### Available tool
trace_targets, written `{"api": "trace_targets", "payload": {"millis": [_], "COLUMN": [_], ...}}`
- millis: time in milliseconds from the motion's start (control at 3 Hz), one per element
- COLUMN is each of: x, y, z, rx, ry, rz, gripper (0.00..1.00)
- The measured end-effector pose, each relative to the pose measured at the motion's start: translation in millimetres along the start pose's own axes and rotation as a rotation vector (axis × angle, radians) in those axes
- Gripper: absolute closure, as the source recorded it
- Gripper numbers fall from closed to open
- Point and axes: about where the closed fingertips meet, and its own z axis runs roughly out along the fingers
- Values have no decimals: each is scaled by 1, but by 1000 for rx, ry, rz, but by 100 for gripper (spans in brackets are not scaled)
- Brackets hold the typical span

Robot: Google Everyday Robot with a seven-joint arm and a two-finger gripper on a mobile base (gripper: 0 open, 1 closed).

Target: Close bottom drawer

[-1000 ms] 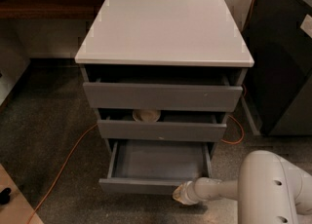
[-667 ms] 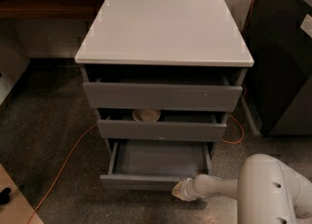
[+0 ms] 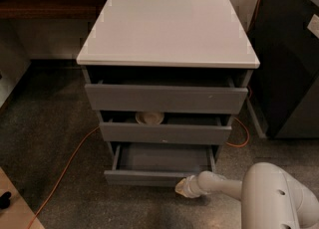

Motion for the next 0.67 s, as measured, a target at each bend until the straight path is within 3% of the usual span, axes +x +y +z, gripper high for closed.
{"api": "trace_targets", "payload": {"millis": [333,667], "x": [-8,-8], "y": [-25,-25], "z": [7,7], "rx": [18,18], "ry": [-15,-15], "rz": [-14,-14], "gripper": [100,100]}}
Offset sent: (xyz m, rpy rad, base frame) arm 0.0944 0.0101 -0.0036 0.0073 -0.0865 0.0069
